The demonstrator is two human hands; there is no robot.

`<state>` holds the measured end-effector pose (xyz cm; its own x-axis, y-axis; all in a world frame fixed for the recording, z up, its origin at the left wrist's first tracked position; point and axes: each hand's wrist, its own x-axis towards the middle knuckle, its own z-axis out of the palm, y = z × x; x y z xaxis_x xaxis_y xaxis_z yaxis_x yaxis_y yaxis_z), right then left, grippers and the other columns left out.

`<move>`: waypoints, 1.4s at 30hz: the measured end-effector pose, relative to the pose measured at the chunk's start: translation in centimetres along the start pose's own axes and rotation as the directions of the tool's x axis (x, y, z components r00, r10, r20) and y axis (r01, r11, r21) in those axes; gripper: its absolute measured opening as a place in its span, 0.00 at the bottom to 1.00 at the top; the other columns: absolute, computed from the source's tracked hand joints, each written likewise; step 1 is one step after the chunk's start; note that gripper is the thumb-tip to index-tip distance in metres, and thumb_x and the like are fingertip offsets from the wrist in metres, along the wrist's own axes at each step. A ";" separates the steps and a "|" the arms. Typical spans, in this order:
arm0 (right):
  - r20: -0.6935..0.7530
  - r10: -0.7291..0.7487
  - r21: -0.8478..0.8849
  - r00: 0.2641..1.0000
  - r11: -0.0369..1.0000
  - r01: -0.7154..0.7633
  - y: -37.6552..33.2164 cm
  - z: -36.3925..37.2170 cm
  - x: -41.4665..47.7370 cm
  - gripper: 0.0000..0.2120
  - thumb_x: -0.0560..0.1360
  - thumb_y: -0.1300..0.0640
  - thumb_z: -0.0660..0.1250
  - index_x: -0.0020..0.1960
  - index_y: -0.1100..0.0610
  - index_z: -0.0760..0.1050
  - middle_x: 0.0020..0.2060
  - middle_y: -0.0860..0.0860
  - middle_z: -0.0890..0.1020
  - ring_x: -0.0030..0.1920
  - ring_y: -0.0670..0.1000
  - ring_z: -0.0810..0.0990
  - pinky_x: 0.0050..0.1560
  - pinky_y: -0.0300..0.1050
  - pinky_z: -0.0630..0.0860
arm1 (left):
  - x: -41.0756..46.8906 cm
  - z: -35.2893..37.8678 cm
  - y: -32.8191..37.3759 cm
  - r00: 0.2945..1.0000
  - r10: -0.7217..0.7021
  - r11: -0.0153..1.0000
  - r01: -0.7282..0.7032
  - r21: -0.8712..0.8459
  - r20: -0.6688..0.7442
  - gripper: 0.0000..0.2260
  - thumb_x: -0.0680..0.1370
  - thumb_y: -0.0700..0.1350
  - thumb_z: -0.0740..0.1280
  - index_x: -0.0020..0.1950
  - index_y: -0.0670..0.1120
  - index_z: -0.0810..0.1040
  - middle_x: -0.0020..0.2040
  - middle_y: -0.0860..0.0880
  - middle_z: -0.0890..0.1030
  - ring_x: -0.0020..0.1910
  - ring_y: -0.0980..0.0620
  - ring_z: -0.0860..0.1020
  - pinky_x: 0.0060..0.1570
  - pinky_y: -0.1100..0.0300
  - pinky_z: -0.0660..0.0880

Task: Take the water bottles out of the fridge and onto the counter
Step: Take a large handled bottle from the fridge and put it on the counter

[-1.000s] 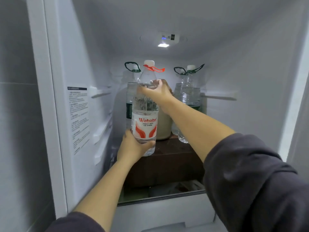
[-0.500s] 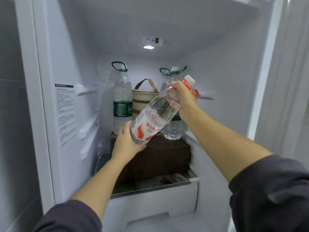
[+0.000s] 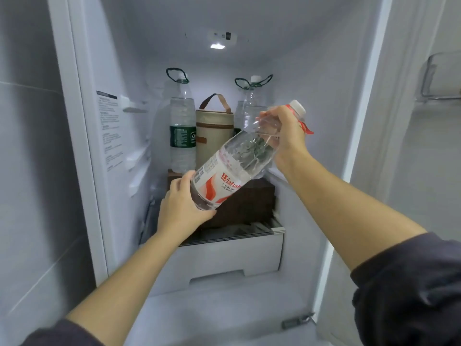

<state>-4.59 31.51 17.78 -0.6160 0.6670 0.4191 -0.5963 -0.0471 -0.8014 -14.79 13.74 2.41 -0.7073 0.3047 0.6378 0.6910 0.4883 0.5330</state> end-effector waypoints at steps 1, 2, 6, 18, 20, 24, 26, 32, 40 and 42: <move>-0.006 0.016 -0.015 1.000 1.000 -0.017 0.5 -0.3 -0.5 0.05 0.71 0.62 0.68 0.39 0.54 0.77 0.35 0.49 0.85 0.40 0.48 0.84 0.52 0.51 0.78 | -0.9 0.1 -0.2 1.000 -0.020 1.000 0.020 -0.008 0.021 0.44 0.61 0.62 0.78 0.71 0.58 0.61 0.67 0.49 0.70 0.64 0.45 0.73 0.58 0.45 0.76; -0.014 0.035 -0.036 0.999 0.999 -0.035 1.0 -0.7 -1.1 0.05 0.72 0.62 0.69 0.39 0.54 0.77 0.36 0.49 0.85 0.41 0.49 0.84 0.53 0.52 0.78 | -1.9 0.3 -0.4 0.998 -0.040 0.999 0.040 -0.011 0.045 0.43 0.60 0.62 0.77 0.70 0.59 0.61 0.67 0.49 0.70 0.63 0.44 0.74 0.58 0.45 0.76; -0.006 0.120 -0.093 0.993 0.988 -0.120 3.5 -2.3 -3.0 0.07 0.72 0.61 0.70 0.36 0.53 0.78 0.38 0.50 0.86 0.43 0.50 0.83 0.55 0.54 0.77 | -5.6 1.7 -1.5 0.988 -0.100 0.995 0.100 0.008 0.120 0.42 0.60 0.63 0.77 0.68 0.60 0.60 0.65 0.51 0.71 0.58 0.45 0.76 0.56 0.46 0.76; -0.042 0.311 -0.285 0.949 0.907 -0.310 12.0 -5.9 -7.0 0.10 0.72 0.57 0.72 0.50 0.63 0.83 0.43 0.53 0.87 0.45 0.50 0.84 0.54 0.48 0.78 | -14.3 7.5 -6.8 0.900 -0.250 0.950 0.299 -0.088 0.357 0.42 0.57 0.64 0.77 0.67 0.60 0.64 0.61 0.54 0.76 0.54 0.48 0.79 0.51 0.48 0.80; -0.049 0.339 -0.300 0.940 0.892 -0.337 13.1 -6.3 -7.4 0.14 0.73 0.57 0.73 0.54 0.63 0.82 0.42 0.52 0.87 0.45 0.49 0.85 0.50 0.46 0.78 | -15.0 8.3 -7.3 0.882 -0.254 0.943 0.316 -0.099 0.397 0.41 0.58 0.64 0.77 0.66 0.59 0.65 0.60 0.54 0.77 0.53 0.51 0.80 0.50 0.49 0.81; -0.027 0.341 -0.354 0.940 0.876 -0.328 14.3 -6.9 -7.8 0.07 0.73 0.57 0.73 0.48 0.59 0.83 0.41 0.51 0.87 0.43 0.47 0.85 0.43 0.41 0.76 | -16.0 9.5 -7.9 0.862 -0.267 0.932 0.344 -0.111 0.431 0.40 0.59 0.66 0.77 0.66 0.59 0.65 0.59 0.56 0.78 0.53 0.54 0.80 0.51 0.53 0.82; -0.026 0.346 -0.375 0.938 0.866 -0.330 14.7 -6.9 -7.9 0.05 0.74 0.56 0.73 0.46 0.57 0.83 0.40 0.49 0.87 0.43 0.46 0.85 0.42 0.40 0.76 | -16.2 10.1 -8.3 0.856 -0.271 0.930 0.351 -0.111 0.441 0.43 0.59 0.65 0.77 0.68 0.59 0.63 0.61 0.56 0.76 0.55 0.53 0.79 0.54 0.54 0.81; 0.104 0.338 -0.468 0.935 0.846 -0.254 14.6 -6.8 -7.4 0.09 0.76 0.52 0.71 0.50 0.57 0.84 0.42 0.45 0.87 0.43 0.38 0.83 0.45 0.38 0.73 | -15.2 11.0 -9.4 0.831 -0.268 0.903 0.393 -0.173 0.487 0.41 0.57 0.65 0.78 0.66 0.63 0.64 0.58 0.61 0.77 0.54 0.54 0.79 0.52 0.56 0.81; 0.264 0.341 -0.448 0.902 0.872 -0.199 15.6 -6.7 -8.9 0.14 0.70 0.48 0.75 0.55 0.45 0.80 0.55 0.49 0.84 0.59 0.49 0.80 0.61 0.52 0.76 | -15.1 10.9 -10.5 0.832 -0.232 0.861 0.417 -0.292 0.505 0.46 0.53 0.61 0.83 0.66 0.62 0.63 0.55 0.63 0.77 0.52 0.61 0.79 0.40 0.69 0.78; 0.269 0.347 -0.480 0.898 0.857 -0.187 16.2 -6.7 -9.3 0.18 0.69 0.48 0.75 0.58 0.46 0.78 0.54 0.48 0.84 0.58 0.50 0.81 0.61 0.53 0.77 | -15.1 10.9 -10.7 0.837 -0.224 0.867 0.404 -0.290 0.499 0.46 0.53 0.61 0.83 0.65 0.62 0.63 0.55 0.63 0.77 0.51 0.61 0.80 0.40 0.69 0.79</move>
<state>-5.09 29.53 -1.97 -0.8988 0.3832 0.2130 -0.1482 0.1919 -0.9702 -13.12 12.86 -18.94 -0.8211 0.5540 0.1374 0.3566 0.3098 0.8814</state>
